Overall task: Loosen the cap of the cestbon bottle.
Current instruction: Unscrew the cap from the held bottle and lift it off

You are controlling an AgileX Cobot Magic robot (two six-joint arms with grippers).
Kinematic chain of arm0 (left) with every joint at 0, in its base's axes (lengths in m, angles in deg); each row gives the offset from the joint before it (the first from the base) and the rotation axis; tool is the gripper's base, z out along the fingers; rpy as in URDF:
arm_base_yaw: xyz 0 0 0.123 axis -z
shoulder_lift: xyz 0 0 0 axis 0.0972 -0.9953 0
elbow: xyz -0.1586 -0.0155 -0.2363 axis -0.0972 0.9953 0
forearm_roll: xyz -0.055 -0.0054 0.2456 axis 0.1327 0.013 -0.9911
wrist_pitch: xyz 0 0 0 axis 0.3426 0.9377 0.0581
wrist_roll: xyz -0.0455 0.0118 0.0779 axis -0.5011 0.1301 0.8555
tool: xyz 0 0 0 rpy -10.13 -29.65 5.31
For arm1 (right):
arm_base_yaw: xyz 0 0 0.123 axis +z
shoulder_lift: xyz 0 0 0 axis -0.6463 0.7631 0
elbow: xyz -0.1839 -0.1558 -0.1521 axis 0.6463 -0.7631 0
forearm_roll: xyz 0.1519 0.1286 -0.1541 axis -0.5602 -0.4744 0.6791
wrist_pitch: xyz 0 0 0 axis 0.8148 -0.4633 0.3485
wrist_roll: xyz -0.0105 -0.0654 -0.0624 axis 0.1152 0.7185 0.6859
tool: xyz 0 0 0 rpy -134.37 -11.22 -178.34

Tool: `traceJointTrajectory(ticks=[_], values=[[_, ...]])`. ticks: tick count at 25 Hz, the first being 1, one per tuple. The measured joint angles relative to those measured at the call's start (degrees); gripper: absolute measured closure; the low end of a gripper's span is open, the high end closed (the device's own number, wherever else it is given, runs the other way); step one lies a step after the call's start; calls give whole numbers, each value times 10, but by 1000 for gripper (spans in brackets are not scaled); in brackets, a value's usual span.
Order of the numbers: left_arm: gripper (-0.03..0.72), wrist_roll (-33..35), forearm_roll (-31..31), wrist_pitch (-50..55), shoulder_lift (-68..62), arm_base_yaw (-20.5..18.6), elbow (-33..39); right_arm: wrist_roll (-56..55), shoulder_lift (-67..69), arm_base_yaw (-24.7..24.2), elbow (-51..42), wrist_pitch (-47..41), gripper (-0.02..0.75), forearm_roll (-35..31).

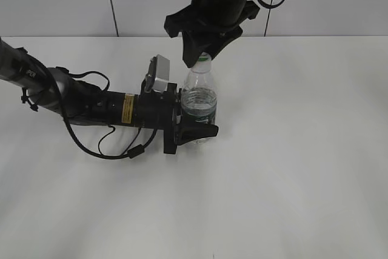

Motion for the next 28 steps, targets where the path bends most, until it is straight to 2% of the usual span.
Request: traceJointTrajectory(ticks=[5,28], values=[[278,0,1,0,0,0,0,10,-1,0,0,0,434,-1],[278,0,-8,1,0,0,0,354,-2,0,0,-1,436,-10]])
